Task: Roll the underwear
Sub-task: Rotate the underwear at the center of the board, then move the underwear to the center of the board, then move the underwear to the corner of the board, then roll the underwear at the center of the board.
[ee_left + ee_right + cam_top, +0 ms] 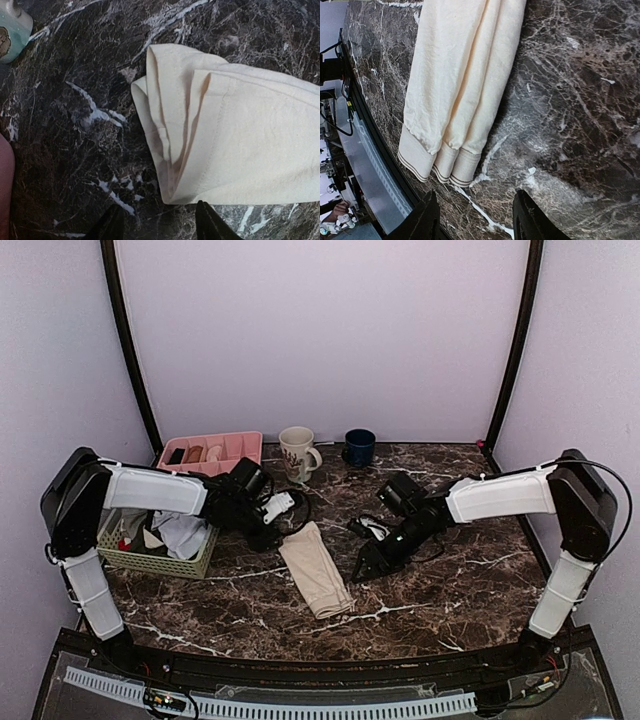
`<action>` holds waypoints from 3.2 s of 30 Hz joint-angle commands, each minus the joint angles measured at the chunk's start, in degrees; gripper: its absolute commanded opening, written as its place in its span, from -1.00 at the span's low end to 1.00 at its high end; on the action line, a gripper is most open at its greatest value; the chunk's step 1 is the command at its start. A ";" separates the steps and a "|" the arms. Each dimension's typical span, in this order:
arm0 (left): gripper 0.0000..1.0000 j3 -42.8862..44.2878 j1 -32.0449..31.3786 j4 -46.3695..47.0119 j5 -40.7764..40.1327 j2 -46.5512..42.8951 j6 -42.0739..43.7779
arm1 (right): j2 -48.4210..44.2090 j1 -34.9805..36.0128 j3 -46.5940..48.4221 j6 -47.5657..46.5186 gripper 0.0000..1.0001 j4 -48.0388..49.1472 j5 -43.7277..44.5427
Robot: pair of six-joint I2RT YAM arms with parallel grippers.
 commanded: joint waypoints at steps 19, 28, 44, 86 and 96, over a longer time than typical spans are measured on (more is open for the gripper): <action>0.07 -17.91 -0.36 -1.12 14.94 -33.79 -24.89 | 9.91 4.20 -9.62 26.15 -0.22 35.26 -6.62; 0.04 -22.92 -2.37 -3.39 21.76 -35.75 -30.55 | 11.03 15.28 -14.46 39.32 -0.33 47.91 -1.88; -0.22 -22.51 -14.00 -2.27 17.34 -21.76 -38.01 | 0.08 11.50 -17.63 31.44 -0.42 38.20 0.45; 0.98 -23.73 -18.89 7.18 3.31 -34.78 -24.82 | 19.60 5.02 0.47 10.51 -0.82 26.18 -14.52; 0.86 -31.69 -28.02 26.14 -4.30 -31.13 -1.66 | 19.70 5.28 -7.14 12.98 -0.87 31.04 -14.28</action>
